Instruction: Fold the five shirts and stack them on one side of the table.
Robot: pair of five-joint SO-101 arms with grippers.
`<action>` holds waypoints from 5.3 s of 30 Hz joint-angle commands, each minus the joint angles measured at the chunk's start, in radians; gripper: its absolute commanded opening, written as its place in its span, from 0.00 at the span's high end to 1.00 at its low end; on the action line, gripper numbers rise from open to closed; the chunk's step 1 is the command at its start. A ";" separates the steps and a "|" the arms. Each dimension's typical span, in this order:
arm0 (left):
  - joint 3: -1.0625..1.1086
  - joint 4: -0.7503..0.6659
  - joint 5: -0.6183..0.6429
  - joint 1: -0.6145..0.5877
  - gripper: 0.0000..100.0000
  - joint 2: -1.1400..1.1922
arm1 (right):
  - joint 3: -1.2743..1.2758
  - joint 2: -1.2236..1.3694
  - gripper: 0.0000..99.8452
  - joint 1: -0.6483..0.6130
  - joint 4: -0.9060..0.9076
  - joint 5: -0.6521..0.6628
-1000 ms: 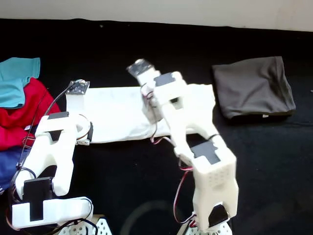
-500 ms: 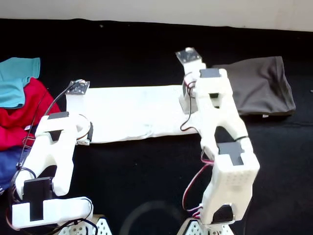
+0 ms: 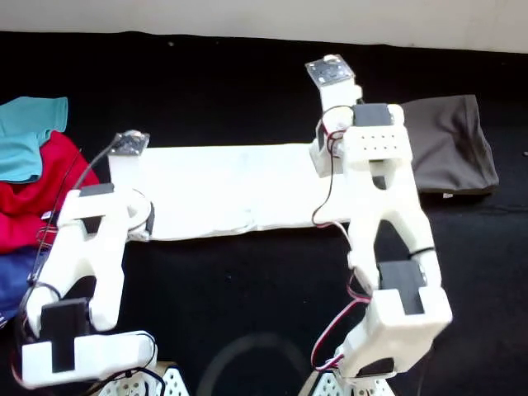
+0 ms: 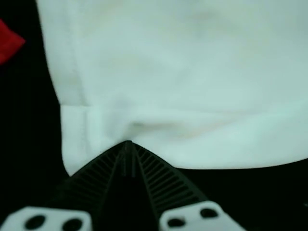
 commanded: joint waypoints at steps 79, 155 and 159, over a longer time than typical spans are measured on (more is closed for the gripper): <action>-1.331 0.839 0.055 0.625 0.99 0.501 | 1.653 -0.961 0.99 0.576 -0.782 0.052; -2.032 0.914 0.249 0.915 0.99 1.109 | 1.655 -0.961 0.99 0.575 -0.803 0.051; -2.025 0.914 0.249 0.951 0.99 1.109 | 1.655 -0.961 0.99 0.575 -0.803 0.051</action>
